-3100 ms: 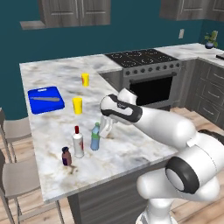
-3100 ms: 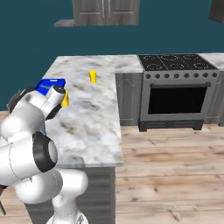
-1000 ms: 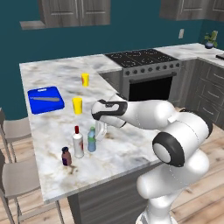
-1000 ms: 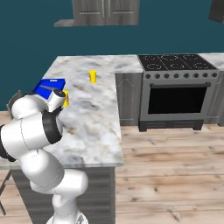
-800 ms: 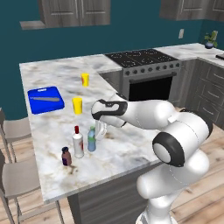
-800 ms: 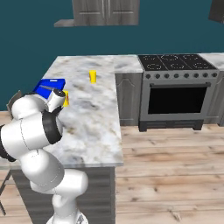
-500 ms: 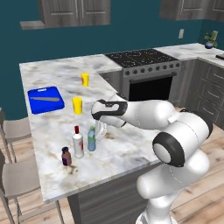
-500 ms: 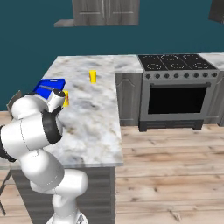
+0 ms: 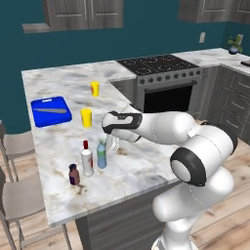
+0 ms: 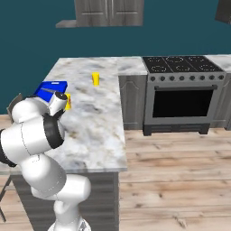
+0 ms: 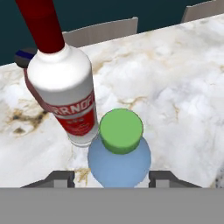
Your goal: Place the drinks on the dining counter in a tight cluster.
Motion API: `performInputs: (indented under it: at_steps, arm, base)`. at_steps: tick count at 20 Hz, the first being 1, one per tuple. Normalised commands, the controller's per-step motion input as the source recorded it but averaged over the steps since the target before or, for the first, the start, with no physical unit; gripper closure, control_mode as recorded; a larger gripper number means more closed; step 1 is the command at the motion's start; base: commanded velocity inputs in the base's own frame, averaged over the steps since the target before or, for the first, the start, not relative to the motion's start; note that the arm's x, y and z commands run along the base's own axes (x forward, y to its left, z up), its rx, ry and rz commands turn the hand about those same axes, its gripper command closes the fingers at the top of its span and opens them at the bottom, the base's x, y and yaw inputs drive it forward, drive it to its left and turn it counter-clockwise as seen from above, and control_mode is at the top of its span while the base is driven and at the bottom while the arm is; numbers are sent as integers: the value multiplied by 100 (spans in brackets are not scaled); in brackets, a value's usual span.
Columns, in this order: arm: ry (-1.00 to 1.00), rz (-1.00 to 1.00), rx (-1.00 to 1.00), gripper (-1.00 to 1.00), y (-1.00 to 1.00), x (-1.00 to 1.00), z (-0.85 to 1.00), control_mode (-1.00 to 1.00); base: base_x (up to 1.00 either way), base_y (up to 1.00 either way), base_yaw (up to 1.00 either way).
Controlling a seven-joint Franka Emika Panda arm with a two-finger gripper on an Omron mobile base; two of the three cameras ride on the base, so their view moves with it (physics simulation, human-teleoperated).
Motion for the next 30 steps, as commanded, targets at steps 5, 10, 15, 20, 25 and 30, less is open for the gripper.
performInputs:
  at_steps: [5,10,15,20,25,30]
  arm:
    - [0,0,0,-100,0,0,0,-100]
    - [0,0,0,-100,-1,0,0,-100]
    - [0,-11,0,-100,-42,-7,0,-100]
    - [1,-28,3,-100,-65,-24,19,-100]
    - [11,-35,1,-100,-57,-20,64,-100]
    - [17,-40,0,-100,-43,-9,85,-100]
  base:
    - [0,0,0]
    - [0,0,0]
    - [0,0,0]
    - [0,0,0]
    - [0,0,0]
    - [0,0,0]
